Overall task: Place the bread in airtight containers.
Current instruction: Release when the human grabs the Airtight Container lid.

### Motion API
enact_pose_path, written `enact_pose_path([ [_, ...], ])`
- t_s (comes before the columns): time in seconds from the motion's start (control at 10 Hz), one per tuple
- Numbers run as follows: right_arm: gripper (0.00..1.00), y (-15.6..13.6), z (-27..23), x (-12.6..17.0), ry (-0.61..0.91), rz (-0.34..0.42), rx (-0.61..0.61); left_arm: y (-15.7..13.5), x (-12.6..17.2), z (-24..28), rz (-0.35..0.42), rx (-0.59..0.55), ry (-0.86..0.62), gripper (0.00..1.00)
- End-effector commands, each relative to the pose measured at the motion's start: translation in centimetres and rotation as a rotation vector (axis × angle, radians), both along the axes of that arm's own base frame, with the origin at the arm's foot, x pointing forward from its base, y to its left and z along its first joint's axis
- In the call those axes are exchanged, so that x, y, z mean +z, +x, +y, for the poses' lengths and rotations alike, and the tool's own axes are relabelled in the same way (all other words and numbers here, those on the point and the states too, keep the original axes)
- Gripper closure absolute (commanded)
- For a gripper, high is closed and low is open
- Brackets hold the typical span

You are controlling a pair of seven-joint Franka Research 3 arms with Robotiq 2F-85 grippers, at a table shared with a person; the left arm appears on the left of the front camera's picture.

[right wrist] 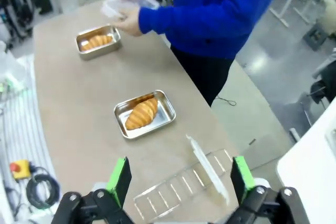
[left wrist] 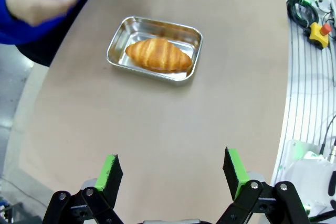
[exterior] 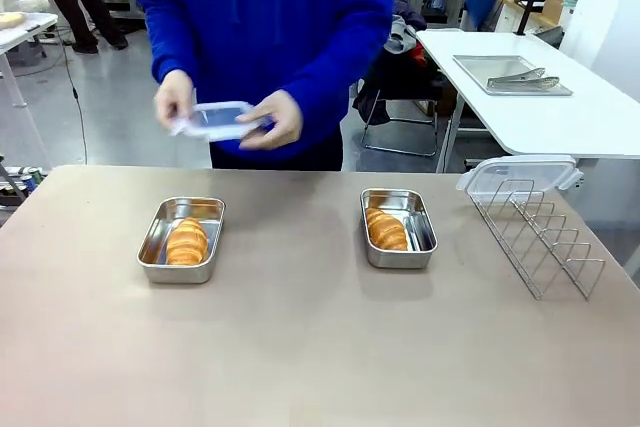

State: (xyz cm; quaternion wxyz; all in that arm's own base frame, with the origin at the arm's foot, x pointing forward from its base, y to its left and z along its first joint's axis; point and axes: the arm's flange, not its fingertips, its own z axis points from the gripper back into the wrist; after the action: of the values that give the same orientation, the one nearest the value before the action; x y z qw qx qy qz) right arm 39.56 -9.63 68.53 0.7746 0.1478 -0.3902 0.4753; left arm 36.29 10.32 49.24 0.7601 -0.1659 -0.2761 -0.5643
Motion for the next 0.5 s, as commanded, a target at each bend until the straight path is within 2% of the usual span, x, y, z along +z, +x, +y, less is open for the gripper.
enact_pose_path([
  [0.0,0.0,-2.5,0.4,-2.7,0.047,-0.067,0.011,-0.2,0.0,0.0,-0.005,-0.016,-0.002,0.0],
  [0.4,0.0,-3.1,-1.6,-6.4,0.086,-0.118,0.018,-0.2,0.0,0.0,-0.005,-0.016,-0.002,0.0],
])
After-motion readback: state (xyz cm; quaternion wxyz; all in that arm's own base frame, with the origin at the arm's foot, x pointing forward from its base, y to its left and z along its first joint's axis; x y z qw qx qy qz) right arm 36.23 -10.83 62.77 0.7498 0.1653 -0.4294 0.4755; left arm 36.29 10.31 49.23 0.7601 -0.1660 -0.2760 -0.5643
